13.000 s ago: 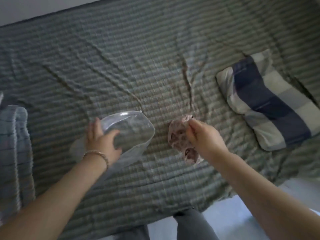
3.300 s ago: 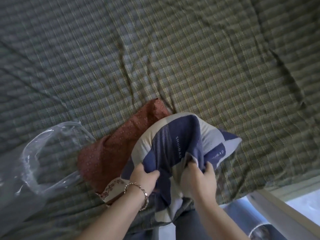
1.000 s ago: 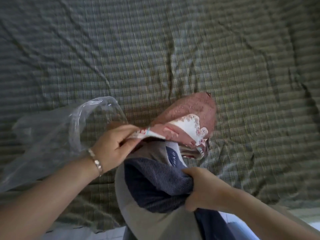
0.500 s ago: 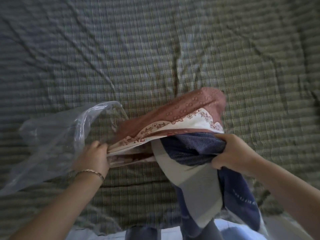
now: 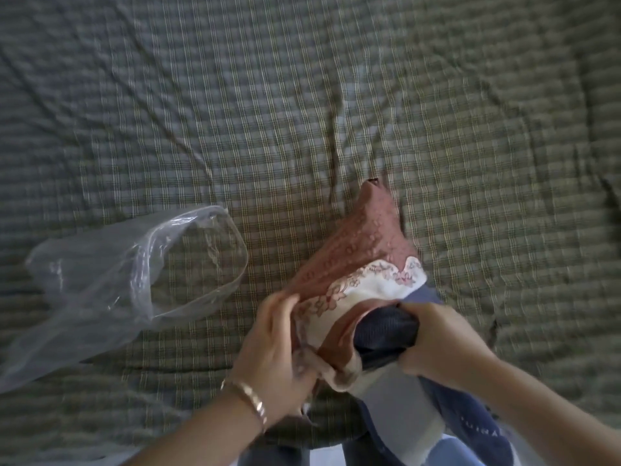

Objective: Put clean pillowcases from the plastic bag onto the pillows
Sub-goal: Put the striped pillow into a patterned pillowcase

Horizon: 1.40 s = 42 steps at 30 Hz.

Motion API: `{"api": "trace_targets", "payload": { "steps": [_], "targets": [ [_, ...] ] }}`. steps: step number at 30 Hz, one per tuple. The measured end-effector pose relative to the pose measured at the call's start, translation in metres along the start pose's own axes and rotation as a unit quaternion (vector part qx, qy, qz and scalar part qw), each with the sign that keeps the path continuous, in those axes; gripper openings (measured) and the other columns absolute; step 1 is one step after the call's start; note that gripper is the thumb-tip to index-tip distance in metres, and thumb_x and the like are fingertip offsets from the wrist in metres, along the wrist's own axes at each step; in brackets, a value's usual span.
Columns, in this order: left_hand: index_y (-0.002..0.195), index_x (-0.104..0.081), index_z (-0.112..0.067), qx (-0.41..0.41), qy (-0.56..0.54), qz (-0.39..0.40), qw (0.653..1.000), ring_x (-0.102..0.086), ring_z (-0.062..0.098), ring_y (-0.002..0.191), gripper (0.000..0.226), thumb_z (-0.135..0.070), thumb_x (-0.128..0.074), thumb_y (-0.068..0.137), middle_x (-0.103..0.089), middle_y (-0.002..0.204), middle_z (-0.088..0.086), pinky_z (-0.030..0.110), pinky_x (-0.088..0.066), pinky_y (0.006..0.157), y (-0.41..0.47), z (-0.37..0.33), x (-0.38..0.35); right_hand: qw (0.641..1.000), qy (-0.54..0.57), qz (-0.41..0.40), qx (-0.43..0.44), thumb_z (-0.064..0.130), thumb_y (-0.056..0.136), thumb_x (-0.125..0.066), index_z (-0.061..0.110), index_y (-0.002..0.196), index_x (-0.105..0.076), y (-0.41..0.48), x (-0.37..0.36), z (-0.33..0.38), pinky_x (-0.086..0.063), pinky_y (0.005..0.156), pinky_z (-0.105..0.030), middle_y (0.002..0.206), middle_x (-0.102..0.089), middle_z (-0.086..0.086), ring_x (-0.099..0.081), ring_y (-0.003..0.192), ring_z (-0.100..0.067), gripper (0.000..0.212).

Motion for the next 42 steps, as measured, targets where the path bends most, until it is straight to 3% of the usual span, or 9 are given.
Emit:
{"api": "trace_targets", "payload": {
  "steps": [3, 5, 10, 17, 26, 30, 34, 38, 42],
  "targets": [
    [0.145, 0.002, -0.024, 0.017, -0.004, 0.031, 0.999, -0.014, 0.013, 0.133, 0.096, -0.035, -0.060, 0.072, -0.002, 0.145, -0.012, 0.020, -0.024, 0.107, 0.030, -0.009, -0.005, 1.000, 0.007, -0.005, 0.022, 0.019, 0.064, -0.065, 0.031, 0.090, -0.062, -0.005, -0.003, 0.000, -0.033, 0.049, -0.013, 0.059, -0.048, 0.013, -0.045, 0.058, -0.005, 0.029],
    [0.141, -0.029, -0.022, -0.012, 0.062, 0.012, 0.998, -0.028, 0.017, 0.127, 0.078, -0.040, -0.055, 0.070, -0.025, 0.140, -0.005, 0.026, -0.036, 0.100, 0.037, -0.014, -0.001, 1.000, 0.005, -0.010, 0.024, 0.019, 0.064, -0.064, 0.032, 0.090, -0.061, -0.004, -0.002, -0.002, -0.029, 0.046, -0.009, 0.058, -0.047, 0.013, -0.044, 0.059, -0.006, 0.029],
    [0.069, -0.064, -0.007, -0.115, 0.048, -0.084, 0.989, -0.059, 0.018, 0.071, 0.031, -0.026, -0.041, 0.074, -0.062, 0.071, 0.000, 0.030, -0.055, 0.058, 0.051, -0.024, 0.016, 1.000, -0.003, -0.006, 0.018, 0.018, 0.063, -0.062, 0.037, 0.091, -0.060, -0.003, -0.002, -0.011, -0.028, 0.045, -0.010, 0.060, -0.049, 0.014, -0.047, 0.061, -0.007, 0.034],
    [0.090, -0.059, -0.023, -0.145, -0.112, -0.112, 0.977, -0.053, -0.006, 0.068, 0.030, -0.038, -0.034, 0.097, -0.062, 0.073, -0.015, -0.008, -0.031, 0.063, 0.010, -0.046, 0.037, 0.999, 0.011, 0.021, -0.027, 0.014, 0.061, -0.064, 0.032, 0.064, -0.047, 0.008, -0.003, -0.020, -0.034, 0.044, -0.017, 0.059, -0.052, 0.008, -0.054, 0.063, -0.014, 0.025],
    [0.097, -0.051, -0.041, 0.132, -0.255, -0.049, 0.957, -0.049, -0.013, 0.099, 0.029, -0.059, -0.041, 0.076, -0.053, 0.108, -0.014, 0.018, -0.040, 0.093, 0.001, 0.040, -0.015, 1.000, 0.007, -0.007, -0.011, 0.018, 0.063, -0.066, 0.033, 0.057, -0.040, 0.001, 0.000, -0.025, -0.028, 0.043, -0.014, 0.055, -0.048, 0.009, -0.041, 0.052, -0.002, 0.030],
    [0.118, -0.049, -0.027, 0.160, -0.309, -0.076, 0.934, -0.046, 0.003, 0.115, 0.025, -0.017, -0.046, 0.095, -0.050, 0.126, -0.005, 0.019, -0.034, 0.098, 0.053, 0.047, 0.005, 1.000, 0.009, -0.009, 0.018, 0.020, 0.063, -0.064, 0.034, 0.062, -0.052, -0.016, -0.001, -0.021, -0.033, 0.047, -0.014, 0.052, -0.046, 0.009, -0.041, 0.051, -0.003, 0.019],
    [0.113, -0.061, -0.031, 0.126, -0.366, 0.006, 0.922, -0.055, 0.015, 0.113, 0.033, -0.045, -0.058, 0.083, -0.060, 0.118, -0.006, 0.042, -0.043, 0.101, 0.120, 0.007, 0.028, 0.998, -0.007, -0.005, 0.059, 0.021, 0.064, -0.061, 0.027, 0.087, -0.066, -0.023, -0.003, -0.008, -0.036, 0.056, -0.017, 0.059, -0.049, 0.012, -0.060, 0.076, -0.014, 0.024],
    [0.110, -0.060, -0.041, -0.005, -0.119, 0.144, 0.982, -0.051, 0.010, 0.104, 0.042, -0.063, -0.053, 0.076, -0.053, 0.106, -0.020, 0.035, -0.046, 0.090, 0.149, -0.048, 0.041, 0.991, -0.011, -0.042, 0.123, 0.027, 0.057, -0.055, 0.030, 0.087, -0.062, -0.021, -0.013, 0.007, -0.048, 0.056, -0.029, 0.067, -0.059, 0.013, -0.062, 0.069, -0.016, 0.030],
    [0.099, -0.066, -0.032, -0.011, 0.208, 0.246, 0.946, -0.049, 0.011, 0.097, 0.025, -0.049, -0.058, 0.083, -0.056, 0.102, -0.014, 0.030, -0.046, 0.084, 0.164, -0.056, 0.028, 0.973, -0.033, -0.094, 0.210, 0.024, 0.037, -0.064, 0.029, 0.072, -0.055, -0.020, -0.015, 0.015, -0.038, 0.031, -0.027, 0.056, -0.057, 0.013, -0.055, 0.044, -0.013, 0.036]
  ]
}}
Point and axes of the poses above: each hand's wrist, its own y-axis towards the middle knuckle, its own x-axis out of the back of the hand, z = x × y, the point moved 6 cm from there along y, towards the middle knuckle
